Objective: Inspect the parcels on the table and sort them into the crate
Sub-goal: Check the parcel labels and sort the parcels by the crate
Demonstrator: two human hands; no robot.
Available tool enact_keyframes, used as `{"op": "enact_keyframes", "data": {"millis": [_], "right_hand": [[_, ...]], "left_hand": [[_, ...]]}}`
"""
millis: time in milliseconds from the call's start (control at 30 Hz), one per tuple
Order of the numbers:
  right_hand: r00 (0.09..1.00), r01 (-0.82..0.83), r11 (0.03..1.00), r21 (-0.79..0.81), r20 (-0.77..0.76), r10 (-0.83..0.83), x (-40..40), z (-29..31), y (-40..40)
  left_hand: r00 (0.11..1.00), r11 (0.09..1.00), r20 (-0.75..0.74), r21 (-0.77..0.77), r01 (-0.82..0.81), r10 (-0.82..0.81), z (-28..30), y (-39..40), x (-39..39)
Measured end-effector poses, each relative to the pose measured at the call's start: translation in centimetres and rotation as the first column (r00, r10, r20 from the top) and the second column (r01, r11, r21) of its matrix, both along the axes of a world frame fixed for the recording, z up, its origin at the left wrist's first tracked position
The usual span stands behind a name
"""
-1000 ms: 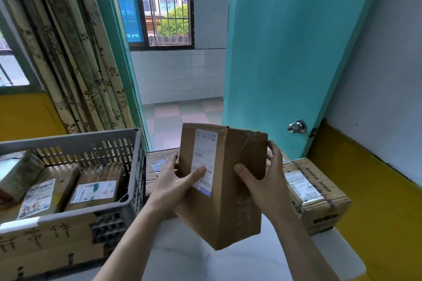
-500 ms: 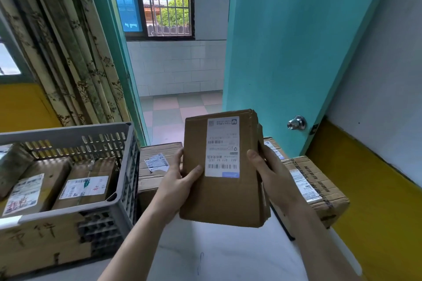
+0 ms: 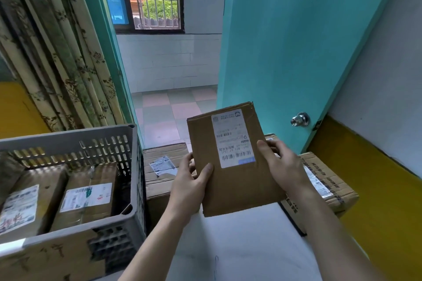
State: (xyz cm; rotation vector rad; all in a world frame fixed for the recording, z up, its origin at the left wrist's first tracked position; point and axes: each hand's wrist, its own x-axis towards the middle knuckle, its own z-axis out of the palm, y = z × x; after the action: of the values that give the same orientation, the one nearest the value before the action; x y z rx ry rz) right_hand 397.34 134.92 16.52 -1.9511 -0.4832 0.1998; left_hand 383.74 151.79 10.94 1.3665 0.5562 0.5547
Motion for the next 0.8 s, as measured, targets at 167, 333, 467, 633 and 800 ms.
{"op": "enact_keyframes", "data": {"millis": [167,333,467,633,800], "right_hand": [[0.999,-0.043,0.998,-0.047,-0.001,0.043,-0.7,0.0,1.2],[1.0,-0.003,0.997,-0.076,-0.006,0.002,0.1,-0.2,-0.1],[0.997,0.064,0.994,-0.088,-0.034,-0.067,2.5,0.1,-0.7],[0.994,0.092,0.992,-0.082,-0.057,-0.097,7.3,0.7,-1.5],[0.995,0.067,0.993,-0.096,-0.073,-0.075,14.3,0.8,-1.4]], "left_hand": [[1.0,1.0,0.005,-0.03,-0.01,0.01,-0.5,1.4,0.0],[0.998,0.996,0.01,-0.053,0.068,-0.068,-0.3,0.6,1.2],[0.996,0.993,0.013,-0.076,0.094,-0.094,0.0,0.0,3.1],[0.994,0.992,0.021,-0.068,0.105,-0.104,0.9,-0.9,7.2],[0.995,0.993,-0.014,-0.079,0.092,-0.094,1.2,-1.6,13.4]]}}
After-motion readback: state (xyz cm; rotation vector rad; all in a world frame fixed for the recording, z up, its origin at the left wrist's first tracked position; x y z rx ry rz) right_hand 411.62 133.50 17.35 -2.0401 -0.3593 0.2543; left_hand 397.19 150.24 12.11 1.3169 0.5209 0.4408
